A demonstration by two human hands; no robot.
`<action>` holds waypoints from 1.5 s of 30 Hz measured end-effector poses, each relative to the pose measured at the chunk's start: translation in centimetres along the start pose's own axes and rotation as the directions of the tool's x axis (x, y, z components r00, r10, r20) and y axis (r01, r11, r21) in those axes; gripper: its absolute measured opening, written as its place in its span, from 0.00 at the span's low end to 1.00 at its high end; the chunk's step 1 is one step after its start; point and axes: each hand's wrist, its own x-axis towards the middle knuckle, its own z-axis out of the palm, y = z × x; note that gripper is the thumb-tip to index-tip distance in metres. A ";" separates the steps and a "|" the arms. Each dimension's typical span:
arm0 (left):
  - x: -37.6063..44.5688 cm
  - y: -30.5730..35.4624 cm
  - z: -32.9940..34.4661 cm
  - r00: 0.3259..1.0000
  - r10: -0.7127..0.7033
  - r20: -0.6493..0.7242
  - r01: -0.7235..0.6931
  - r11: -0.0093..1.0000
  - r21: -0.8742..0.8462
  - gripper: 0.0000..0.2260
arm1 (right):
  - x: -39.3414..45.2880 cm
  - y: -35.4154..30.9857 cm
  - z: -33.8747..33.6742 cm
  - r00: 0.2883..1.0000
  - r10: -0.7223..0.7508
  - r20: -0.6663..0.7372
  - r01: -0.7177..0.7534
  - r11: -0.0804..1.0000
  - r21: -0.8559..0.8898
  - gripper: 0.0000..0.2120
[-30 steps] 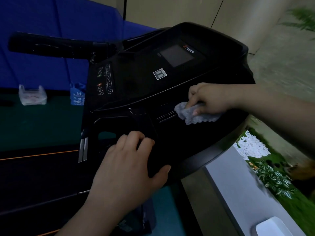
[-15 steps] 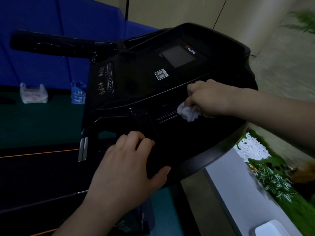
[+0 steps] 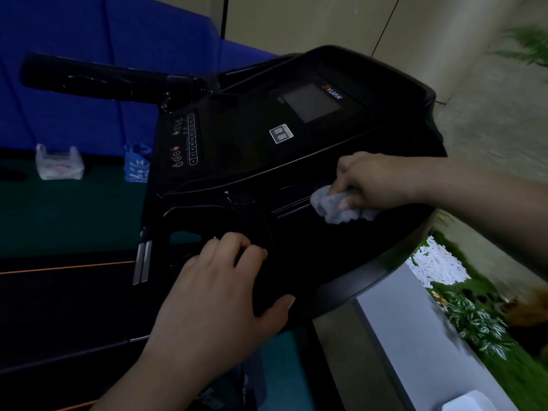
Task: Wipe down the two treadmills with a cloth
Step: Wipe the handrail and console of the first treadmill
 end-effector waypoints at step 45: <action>-4.8 -5.7 -1.9 0.997 -0.071 0.021 0.066 0.984 0.165 0.28 | 5.8 -8.0 0.8 0.895 -0.176 -0.411 0.241 0.964 0.113 0.09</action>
